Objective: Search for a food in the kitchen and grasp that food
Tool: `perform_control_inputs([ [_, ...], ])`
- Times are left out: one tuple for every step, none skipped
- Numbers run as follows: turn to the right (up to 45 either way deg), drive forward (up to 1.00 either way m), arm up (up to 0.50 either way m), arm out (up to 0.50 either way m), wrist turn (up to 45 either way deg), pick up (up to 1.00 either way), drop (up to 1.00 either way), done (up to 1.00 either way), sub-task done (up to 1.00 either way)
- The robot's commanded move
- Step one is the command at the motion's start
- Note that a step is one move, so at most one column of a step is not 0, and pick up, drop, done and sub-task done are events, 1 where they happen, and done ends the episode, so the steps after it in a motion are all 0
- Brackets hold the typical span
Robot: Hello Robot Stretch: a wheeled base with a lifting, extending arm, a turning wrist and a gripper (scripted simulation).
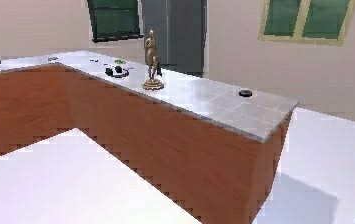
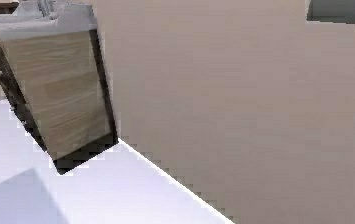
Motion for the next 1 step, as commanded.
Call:
perform_control_inputs([
  [42.0, 0.0, 0.0, 0.0, 0.0, 0.0, 0.0, 0.0, 0.0],
])
